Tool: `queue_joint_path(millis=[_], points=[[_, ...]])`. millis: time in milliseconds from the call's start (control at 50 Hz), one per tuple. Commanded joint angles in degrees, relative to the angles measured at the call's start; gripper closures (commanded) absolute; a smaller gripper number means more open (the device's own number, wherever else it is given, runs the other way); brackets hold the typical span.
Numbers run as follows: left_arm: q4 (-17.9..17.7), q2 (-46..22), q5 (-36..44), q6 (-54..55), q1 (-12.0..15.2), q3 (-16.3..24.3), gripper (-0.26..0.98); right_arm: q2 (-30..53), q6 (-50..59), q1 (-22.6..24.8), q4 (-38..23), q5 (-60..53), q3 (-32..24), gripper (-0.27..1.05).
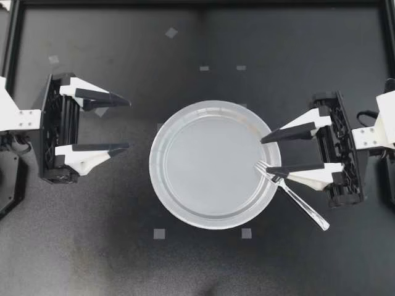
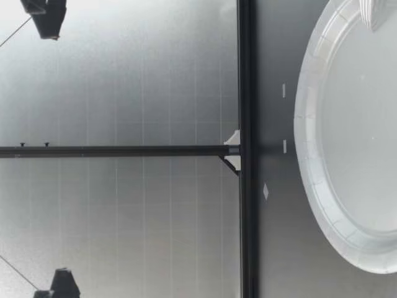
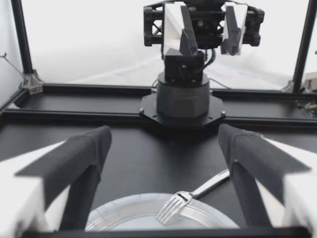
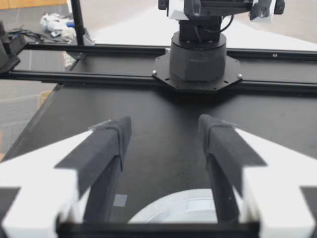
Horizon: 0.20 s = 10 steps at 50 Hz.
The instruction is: Pick up the fork and place it on the plate.
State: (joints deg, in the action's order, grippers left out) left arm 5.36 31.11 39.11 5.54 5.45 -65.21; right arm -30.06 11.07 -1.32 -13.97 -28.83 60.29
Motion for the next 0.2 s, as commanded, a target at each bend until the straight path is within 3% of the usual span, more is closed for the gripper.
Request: queue_joint_path(millis=[0,180], points=[[0.1,0.5,0.3,0.0,0.2,0.5,-0.17,-0.3,0.0,-0.2,0.2,-0.6,-0.6,0.18],[0.1,0.5,0.3,0.0,0.1,0.1,-0.17,-0.6,0.0,-0.2,0.2,-0.7,0.0,0.18]])
